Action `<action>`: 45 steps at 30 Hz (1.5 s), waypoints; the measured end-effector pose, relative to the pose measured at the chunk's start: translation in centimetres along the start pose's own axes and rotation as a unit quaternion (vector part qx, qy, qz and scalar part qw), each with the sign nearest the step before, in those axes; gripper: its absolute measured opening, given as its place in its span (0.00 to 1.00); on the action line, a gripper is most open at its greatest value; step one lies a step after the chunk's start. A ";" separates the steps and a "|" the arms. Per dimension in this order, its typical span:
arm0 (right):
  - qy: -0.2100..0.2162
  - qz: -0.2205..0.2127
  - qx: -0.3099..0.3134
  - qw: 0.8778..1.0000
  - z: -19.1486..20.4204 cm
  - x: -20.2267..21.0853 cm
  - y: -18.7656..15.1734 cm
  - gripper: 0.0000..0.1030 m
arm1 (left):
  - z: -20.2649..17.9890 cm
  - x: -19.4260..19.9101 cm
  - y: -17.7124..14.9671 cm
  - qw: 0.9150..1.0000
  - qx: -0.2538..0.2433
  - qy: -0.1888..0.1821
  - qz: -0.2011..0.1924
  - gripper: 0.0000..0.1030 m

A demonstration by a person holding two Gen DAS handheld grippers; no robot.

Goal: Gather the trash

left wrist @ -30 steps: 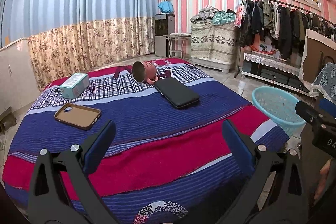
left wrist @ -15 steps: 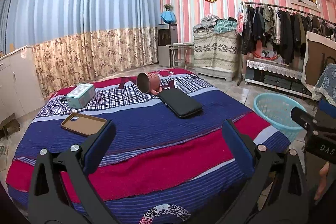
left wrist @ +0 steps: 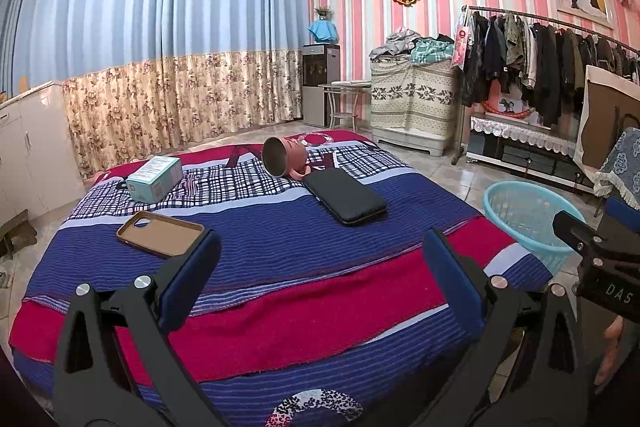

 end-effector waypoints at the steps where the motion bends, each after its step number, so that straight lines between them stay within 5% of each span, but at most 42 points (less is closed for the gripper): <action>1: 0.000 0.000 0.000 1.000 0.0 0.0 0.0 0.95 | 0.1 -0.1 -0.1 1.000 0.000 0.001 0.001 0.95; 45: 0.001 -0.003 -0.001 1.000 0.1 0.1 0.1 0.95 | 0.7 -0.3 -0.1 1.000 -0.003 0.003 0.001 0.95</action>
Point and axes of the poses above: each gripper's, at about its wrist camera, not at the fingertips, and x roughly against the way its jaws point, z to its left, y to its top, the point moved 9 cm from there along -x, roughly the way its jaws point, and after that the axes turned 15 degrees about -z, right-handed, at the moved point
